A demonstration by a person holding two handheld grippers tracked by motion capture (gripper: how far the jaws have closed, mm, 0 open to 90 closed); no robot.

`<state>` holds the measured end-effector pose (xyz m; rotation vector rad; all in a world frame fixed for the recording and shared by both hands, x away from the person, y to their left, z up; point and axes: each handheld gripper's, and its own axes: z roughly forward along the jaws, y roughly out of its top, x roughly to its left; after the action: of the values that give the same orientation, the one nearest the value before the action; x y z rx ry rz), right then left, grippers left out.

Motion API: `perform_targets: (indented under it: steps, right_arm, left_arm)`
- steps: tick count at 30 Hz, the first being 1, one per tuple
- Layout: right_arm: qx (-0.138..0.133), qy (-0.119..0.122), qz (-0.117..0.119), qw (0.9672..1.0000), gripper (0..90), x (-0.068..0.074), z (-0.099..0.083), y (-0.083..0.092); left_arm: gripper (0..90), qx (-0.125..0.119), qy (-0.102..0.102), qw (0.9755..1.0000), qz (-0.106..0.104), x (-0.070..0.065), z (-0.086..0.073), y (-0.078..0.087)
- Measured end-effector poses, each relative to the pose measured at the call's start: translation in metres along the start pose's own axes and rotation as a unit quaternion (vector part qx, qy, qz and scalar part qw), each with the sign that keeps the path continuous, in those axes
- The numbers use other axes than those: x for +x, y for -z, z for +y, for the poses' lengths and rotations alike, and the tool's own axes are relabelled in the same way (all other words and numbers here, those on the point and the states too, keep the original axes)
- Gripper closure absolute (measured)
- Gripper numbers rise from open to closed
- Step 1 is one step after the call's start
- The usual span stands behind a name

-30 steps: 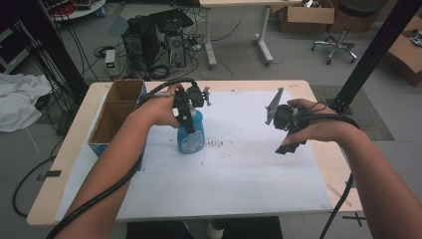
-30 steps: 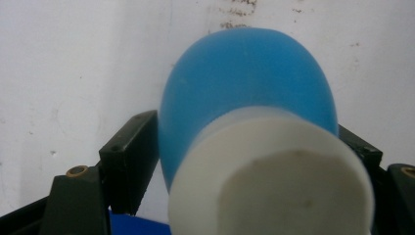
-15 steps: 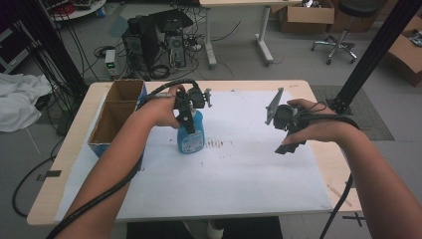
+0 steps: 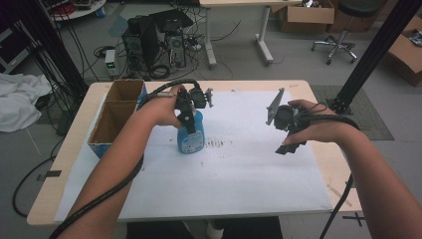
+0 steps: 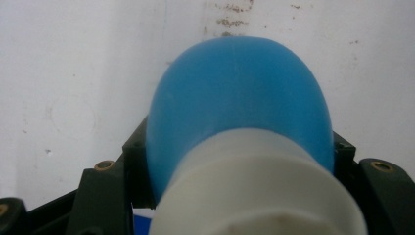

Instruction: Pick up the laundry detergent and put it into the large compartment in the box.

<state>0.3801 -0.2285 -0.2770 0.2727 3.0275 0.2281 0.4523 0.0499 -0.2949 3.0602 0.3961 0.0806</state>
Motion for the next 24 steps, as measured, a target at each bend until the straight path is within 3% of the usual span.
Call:
perform_targets:
  steps: [9, 12, 13, 16, 20, 23, 24]
  right_arm:
    - [-0.001, 0.001, 0.001, 1.0000, 15.8, 0.000, 0.001, 0.000]
    - [-0.002, 0.001, 0.000, 1.0000, 15.8, 0.001, 0.001, 0.001]
    - [-0.003, 0.003, -0.001, 1.0000, 15.8, 0.001, 0.000, 0.002]
    - [-0.002, 0.004, 0.000, 1.0000, 15.8, 0.003, 0.000, 0.002]
    - [-0.001, 0.005, -0.002, 1.0000, 15.8, 0.004, -0.002, 0.005]
    - [-0.001, 0.006, -0.003, 1.0000, 15.8, 0.004, -0.001, 0.006]
    - [-0.001, 0.006, -0.003, 1.0000, 15.8, 0.004, -0.001, 0.006]
  left_arm:
    - [38.1, 0.007, -0.008, 0.9999, 0.008, -0.006, 0.002, 0.006]
    - [38.1, 0.006, 0.004, 0.9999, -0.007, -0.005, 0.002, 0.011]
    - [38.0, 0.009, 0.024, 0.9993, -0.028, -0.003, 0.001, 0.018]
    - [38.0, 0.004, 0.032, 0.9986, -0.042, -0.004, -0.001, 0.024]
    - [38.0, 0.004, 0.050, 0.9978, -0.043, -0.007, -0.004, 0.040]
    - [38.0, 0.006, 0.080, 0.9962, -0.033, -0.009, -0.008, 0.060]
    - [38.0, 0.006, 0.080, 0.9962, -0.033, -0.009, -0.008, 0.060]
